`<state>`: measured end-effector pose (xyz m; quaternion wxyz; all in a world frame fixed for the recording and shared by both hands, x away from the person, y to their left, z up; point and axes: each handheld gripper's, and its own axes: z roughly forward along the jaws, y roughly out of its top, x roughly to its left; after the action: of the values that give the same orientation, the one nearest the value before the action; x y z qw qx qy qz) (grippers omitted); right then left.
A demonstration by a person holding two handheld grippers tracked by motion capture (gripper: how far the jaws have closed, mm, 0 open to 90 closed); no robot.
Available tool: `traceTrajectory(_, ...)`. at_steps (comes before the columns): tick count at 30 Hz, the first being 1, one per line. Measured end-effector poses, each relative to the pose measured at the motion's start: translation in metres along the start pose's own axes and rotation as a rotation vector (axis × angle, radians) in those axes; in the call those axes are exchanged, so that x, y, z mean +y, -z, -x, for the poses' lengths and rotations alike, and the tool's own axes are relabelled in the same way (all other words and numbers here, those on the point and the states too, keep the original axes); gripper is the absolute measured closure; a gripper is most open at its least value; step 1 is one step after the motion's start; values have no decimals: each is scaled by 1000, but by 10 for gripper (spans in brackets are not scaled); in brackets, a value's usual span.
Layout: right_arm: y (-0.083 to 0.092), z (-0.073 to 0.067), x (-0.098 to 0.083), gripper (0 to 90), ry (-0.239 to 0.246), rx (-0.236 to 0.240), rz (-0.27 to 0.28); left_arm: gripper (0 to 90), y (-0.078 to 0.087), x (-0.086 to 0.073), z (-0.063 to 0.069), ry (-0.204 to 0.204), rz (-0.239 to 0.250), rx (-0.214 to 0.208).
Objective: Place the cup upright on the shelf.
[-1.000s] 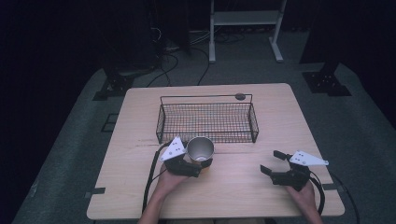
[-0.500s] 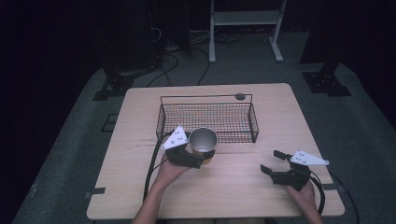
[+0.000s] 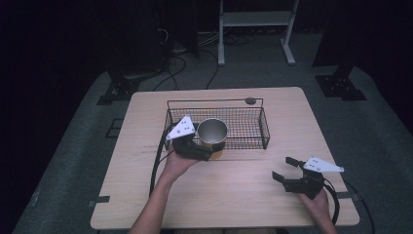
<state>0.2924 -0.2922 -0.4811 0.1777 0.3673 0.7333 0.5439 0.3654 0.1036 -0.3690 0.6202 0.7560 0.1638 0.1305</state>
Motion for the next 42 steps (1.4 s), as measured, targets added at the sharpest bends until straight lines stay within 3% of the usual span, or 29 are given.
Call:
traceTrajectory(6, 0, 0, 0, 135, 0, 1, 4, 132, -1, 10, -10, -4, -8, 4)
traceTrajectory(12, 0, 0, 0, 135, 5, 2, 6, 132, 0, 17, -19, 5, 15, 7)
traceTrajectory(21, 1, 0, 0, 135, 7, 3, 9, 132, -10, 32, -37, -3, -2, 5)
traceTrajectory(33, 1, 0, 0, 135, 5, 9, 10, 132, -22, 29, -60, 37, -15, 5)
traceTrajectory(42, 2, 0, 0, 135, 3, 8, 13, 132, -32, 29, -72, 37, -34, -6)
